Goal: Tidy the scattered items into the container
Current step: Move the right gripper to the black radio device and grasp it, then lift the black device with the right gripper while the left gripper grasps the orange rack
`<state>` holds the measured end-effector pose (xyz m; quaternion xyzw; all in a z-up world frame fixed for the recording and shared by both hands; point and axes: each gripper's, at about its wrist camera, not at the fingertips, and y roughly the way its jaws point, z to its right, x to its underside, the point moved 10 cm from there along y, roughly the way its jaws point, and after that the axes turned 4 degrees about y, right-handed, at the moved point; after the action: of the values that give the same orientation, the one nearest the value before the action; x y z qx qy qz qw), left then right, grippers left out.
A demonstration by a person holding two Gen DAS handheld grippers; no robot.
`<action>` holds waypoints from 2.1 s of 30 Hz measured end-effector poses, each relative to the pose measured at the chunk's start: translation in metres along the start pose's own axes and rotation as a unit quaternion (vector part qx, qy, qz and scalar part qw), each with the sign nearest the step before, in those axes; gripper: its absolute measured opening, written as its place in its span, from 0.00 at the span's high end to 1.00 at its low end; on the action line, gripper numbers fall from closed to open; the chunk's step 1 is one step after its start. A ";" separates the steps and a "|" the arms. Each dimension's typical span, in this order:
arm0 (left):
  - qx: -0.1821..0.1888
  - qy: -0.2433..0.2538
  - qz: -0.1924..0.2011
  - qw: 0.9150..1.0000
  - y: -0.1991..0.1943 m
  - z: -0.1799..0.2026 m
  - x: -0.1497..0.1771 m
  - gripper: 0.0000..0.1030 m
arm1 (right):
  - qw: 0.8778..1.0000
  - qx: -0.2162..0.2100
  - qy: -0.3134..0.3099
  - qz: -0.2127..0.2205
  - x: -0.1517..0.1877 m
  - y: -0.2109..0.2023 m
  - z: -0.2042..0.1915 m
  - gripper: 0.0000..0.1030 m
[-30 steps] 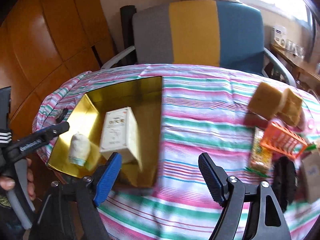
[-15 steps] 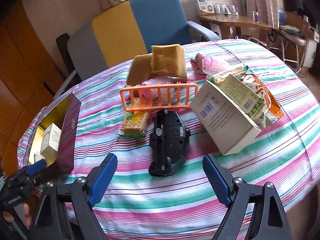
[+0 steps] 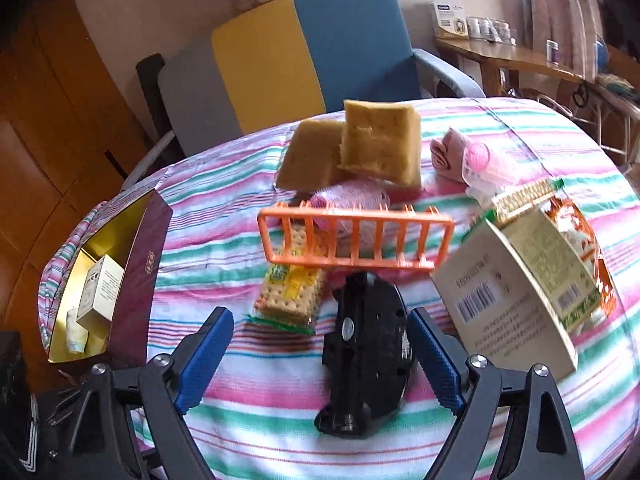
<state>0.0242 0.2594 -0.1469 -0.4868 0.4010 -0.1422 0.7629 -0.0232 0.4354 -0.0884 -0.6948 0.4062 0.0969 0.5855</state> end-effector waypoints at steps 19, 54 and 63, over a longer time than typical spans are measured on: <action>0.027 -0.039 0.011 0.999 -0.005 -0.013 0.004 0.33 | 0.997 -0.043 -0.032 -0.056 -0.021 0.065 -0.057 0.00; -0.037 0.075 0.011 0.996 -0.015 0.004 -0.028 0.33 | 0.996 -0.004 -0.067 -0.062 0.046 0.011 0.011 0.14; -0.046 0.105 -0.018 0.993 0.014 0.000 -0.048 0.33 | 0.989 0.033 -0.120 -0.079 0.048 0.036 0.020 0.23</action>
<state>-0.0087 0.2954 -0.1365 -0.5110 0.4762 -0.1876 0.6905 -0.0093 0.4322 -0.1506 -0.6882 0.2802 0.1192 0.6586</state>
